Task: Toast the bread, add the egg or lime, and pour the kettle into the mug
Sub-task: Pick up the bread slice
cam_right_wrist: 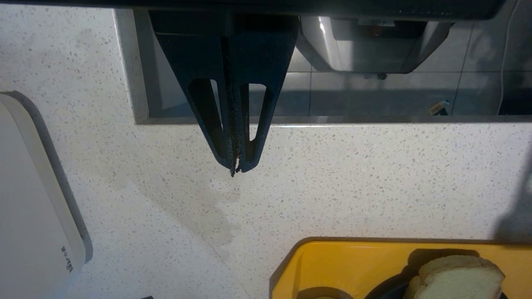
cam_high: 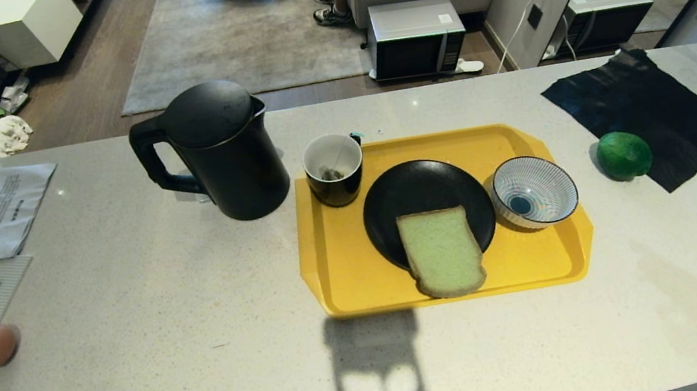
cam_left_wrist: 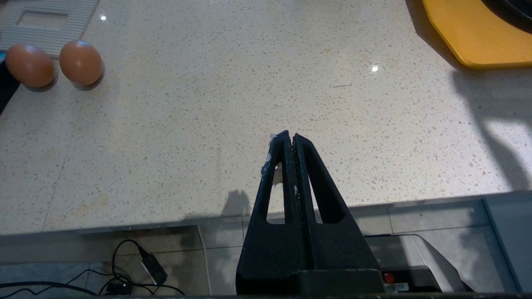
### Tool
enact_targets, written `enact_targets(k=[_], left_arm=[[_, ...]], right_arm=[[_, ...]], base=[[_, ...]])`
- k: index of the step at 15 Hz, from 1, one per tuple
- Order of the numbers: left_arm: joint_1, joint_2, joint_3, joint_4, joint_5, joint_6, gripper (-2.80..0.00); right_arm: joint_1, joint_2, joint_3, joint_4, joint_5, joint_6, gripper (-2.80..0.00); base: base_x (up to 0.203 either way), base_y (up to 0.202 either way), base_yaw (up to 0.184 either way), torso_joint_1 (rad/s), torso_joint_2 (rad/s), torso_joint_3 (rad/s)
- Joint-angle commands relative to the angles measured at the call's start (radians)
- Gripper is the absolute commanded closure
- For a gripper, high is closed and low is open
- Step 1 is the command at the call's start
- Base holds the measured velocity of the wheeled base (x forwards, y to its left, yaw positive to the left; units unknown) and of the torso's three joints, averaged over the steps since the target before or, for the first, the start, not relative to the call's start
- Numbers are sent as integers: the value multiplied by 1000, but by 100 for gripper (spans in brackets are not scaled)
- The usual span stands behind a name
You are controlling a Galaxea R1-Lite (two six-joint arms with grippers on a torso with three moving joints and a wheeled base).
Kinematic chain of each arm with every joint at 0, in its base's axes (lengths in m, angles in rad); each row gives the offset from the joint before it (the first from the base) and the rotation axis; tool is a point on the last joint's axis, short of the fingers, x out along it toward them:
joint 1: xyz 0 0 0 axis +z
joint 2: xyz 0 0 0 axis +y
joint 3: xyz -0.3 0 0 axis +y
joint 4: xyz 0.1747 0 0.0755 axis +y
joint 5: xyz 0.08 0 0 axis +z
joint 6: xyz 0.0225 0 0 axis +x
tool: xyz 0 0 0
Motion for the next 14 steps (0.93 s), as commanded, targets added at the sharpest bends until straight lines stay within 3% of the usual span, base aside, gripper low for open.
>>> enact_targets(k=[1, 14], left_arm=[[0, -2, 17, -1, -1, 0, 0], [0, -2, 17, -1, -1, 0, 0]], right_arm=[[0, 0, 2, -1, 0, 0, 0], [0, 0, 0, -1, 0, 0, 0]], base=[[0, 0, 0, 0, 0, 0], [0, 0, 0, 0, 0, 0]])
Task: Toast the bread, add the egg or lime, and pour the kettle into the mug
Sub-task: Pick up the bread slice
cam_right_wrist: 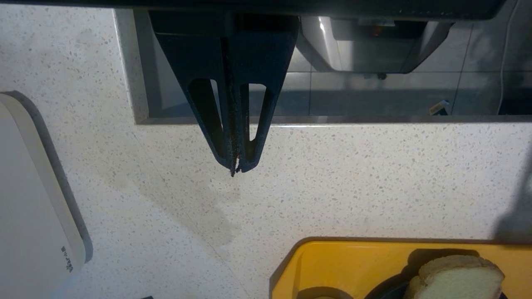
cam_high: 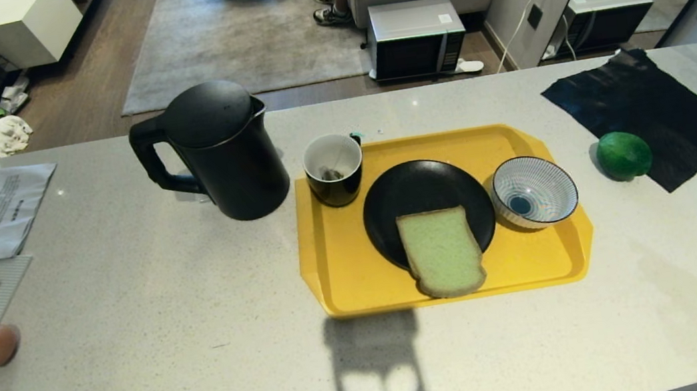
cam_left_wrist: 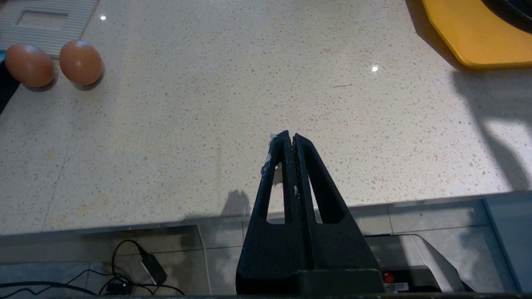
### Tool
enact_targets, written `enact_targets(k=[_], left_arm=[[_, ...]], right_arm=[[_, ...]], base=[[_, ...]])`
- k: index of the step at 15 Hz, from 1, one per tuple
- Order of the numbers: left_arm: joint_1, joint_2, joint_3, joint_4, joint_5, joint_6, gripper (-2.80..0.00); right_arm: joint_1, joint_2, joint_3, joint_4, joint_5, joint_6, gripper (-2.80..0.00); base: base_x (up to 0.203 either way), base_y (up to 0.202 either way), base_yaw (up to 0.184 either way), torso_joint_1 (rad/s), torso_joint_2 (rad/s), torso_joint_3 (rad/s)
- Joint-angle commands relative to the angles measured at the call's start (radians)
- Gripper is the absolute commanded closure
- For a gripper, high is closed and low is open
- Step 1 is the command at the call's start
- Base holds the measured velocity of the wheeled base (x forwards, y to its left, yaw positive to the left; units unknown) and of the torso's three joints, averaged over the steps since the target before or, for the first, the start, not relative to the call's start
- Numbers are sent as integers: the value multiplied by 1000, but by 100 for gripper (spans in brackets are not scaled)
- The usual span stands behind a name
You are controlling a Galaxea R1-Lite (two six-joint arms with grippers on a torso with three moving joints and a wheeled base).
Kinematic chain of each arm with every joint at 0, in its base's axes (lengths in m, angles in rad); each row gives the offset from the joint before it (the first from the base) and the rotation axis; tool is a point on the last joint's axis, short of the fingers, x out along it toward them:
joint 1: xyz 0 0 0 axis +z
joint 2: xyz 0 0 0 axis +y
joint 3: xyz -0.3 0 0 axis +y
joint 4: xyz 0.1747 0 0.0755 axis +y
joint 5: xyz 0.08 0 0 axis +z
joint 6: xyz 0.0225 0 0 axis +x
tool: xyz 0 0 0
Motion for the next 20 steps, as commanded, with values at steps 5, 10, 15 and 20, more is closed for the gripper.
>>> enact_targets(k=[5, 10, 15, 20], left_arm=[[0, -2, 17, -1, -1, 0, 0], [0, -2, 17, 0, 1, 0, 0], [0, -2, 17, -1, 1, -6, 0], [0, -2, 17, -1, 1, -6, 0]], right_arm=[[0, 0, 1, 0, -1, 0, 0], [0, 0, 1, 0, 1, -2, 0], [0, 0, 0, 0, -1, -2, 0], [0, 0, 0, 0, 1, 0, 0]], base=[[0, 0, 0, 0, 0, 0], [0, 0, 0, 0, 0, 0], [0, 0, 0, 0, 0, 0], [0, 0, 0, 0, 0, 0]])
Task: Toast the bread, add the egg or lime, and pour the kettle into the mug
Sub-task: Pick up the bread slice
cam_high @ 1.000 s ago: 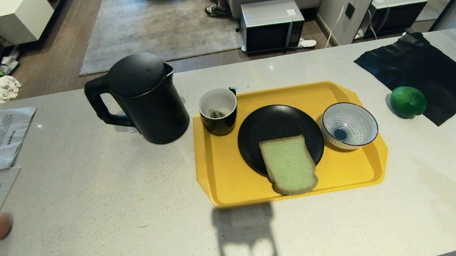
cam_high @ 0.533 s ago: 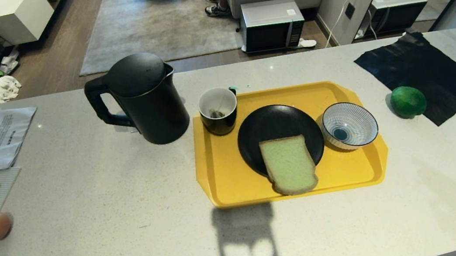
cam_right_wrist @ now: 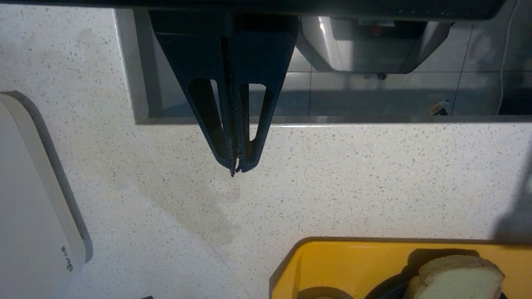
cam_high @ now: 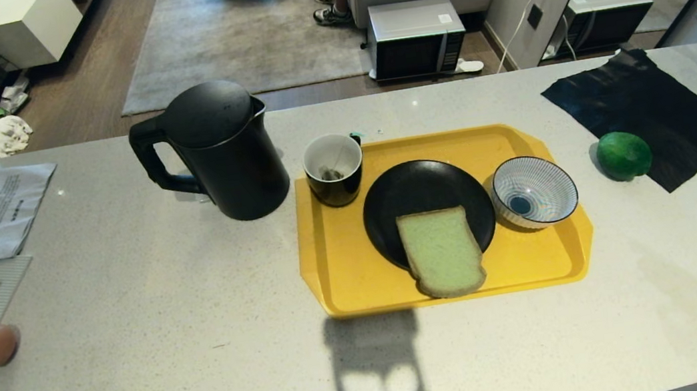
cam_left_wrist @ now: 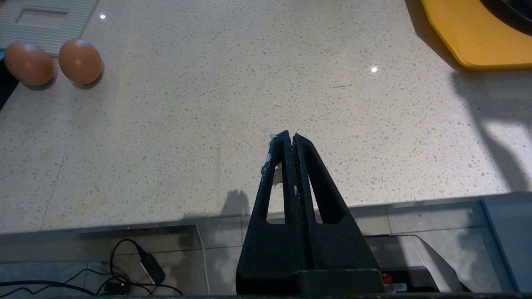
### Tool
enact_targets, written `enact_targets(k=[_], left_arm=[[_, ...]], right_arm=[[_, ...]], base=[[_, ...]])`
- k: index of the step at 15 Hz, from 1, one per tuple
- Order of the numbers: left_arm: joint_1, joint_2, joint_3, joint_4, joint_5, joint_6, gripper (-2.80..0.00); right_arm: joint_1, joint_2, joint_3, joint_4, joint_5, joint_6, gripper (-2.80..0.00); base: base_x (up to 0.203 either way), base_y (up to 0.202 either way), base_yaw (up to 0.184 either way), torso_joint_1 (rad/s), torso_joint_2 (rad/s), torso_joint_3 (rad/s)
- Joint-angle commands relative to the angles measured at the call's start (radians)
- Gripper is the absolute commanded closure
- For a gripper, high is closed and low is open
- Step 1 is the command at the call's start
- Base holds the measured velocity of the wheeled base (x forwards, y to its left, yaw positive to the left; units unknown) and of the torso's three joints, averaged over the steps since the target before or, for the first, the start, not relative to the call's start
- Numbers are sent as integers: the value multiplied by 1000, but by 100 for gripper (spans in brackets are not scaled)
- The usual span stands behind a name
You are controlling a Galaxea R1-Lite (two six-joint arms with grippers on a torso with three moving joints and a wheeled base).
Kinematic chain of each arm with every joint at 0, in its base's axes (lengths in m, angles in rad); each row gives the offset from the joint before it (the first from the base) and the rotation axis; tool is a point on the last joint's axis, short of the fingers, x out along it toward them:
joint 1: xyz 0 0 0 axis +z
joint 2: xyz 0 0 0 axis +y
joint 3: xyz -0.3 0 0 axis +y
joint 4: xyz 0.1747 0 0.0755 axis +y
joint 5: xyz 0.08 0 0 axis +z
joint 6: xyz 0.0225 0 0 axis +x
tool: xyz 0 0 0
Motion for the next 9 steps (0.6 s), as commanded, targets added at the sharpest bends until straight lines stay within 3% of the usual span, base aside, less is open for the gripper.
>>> enact_targets(k=[1, 9], left_arm=[[0, -2, 17, -1, 0, 0, 0], [0, -2, 17, -1, 0, 0, 0]], right_arm=[[0, 0, 0, 0, -1, 0, 0], [0, 0, 2, 0, -1, -4, 0]], base=[[0, 0, 0, 0, 0, 0], [0, 0, 0, 0, 0, 0]])
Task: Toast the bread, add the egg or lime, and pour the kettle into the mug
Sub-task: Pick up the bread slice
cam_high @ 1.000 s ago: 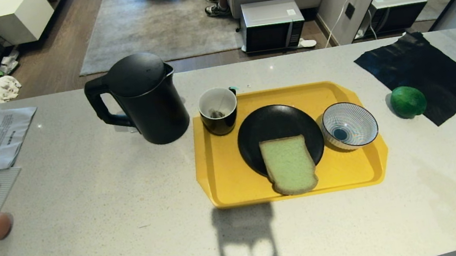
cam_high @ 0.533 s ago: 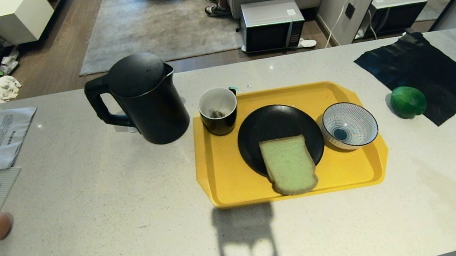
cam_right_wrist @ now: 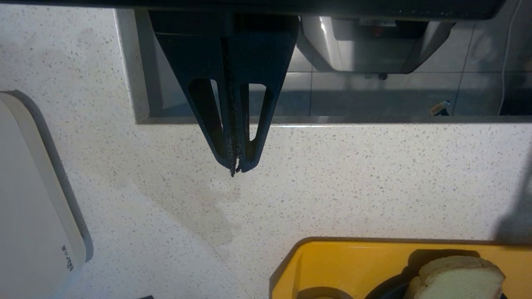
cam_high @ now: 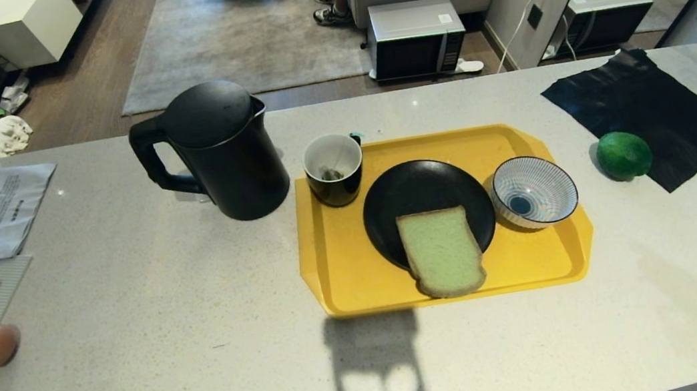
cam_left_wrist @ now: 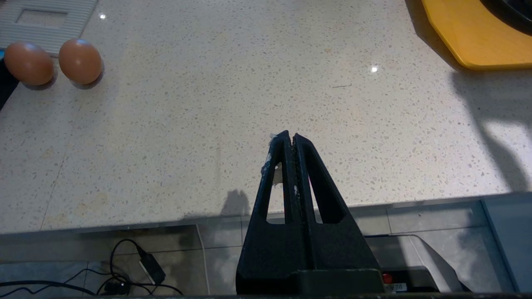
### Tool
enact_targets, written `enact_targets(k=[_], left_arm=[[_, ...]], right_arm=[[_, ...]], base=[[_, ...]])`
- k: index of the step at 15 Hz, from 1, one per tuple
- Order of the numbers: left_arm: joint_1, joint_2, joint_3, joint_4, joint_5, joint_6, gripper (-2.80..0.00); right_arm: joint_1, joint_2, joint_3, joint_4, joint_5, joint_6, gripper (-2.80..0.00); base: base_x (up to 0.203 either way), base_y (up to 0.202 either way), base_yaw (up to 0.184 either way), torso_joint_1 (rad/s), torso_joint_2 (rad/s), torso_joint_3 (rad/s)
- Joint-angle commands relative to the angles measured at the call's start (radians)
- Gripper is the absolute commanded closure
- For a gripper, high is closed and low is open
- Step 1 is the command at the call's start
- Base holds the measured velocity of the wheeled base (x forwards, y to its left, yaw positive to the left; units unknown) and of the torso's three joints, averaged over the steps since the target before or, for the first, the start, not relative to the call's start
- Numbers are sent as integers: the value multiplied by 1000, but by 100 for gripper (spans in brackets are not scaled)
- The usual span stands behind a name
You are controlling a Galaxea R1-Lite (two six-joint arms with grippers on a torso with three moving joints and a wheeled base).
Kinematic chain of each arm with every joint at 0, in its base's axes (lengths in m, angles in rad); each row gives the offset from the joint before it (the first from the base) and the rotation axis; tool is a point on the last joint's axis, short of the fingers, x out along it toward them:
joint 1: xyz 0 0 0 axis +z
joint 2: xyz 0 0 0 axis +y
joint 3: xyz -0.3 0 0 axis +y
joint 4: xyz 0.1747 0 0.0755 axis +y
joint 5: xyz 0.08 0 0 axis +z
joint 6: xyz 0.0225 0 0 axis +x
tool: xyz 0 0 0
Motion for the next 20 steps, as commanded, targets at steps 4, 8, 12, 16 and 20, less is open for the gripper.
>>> enact_targets(k=[4, 8, 12, 16, 20], left_arm=[[0, -2, 17, -1, 0, 0, 0], [0, -2, 17, -1, 0, 0, 0], [0, -2, 17, -1, 0, 0, 0], [0, -2, 17, -1, 0, 0, 0], [0, -2, 17, -1, 0, 0, 0]], right_arm=[[0, 0, 2, 0, -2, -5, 0], [0, 0, -36, 5, 2, -21, 0], [0, 51, -124, 13, 50, -19, 0], [17, 185, -199, 13, 47, -20, 0], [50, 412, -348, 20, 43, -50, 0]], base=[[0, 0, 0, 0, 0, 0], [0, 0, 0, 0, 0, 0], [0, 0, 0, 0, 0, 0], [0, 0, 0, 0, 0, 0], [0, 0, 0, 0, 0, 0]])
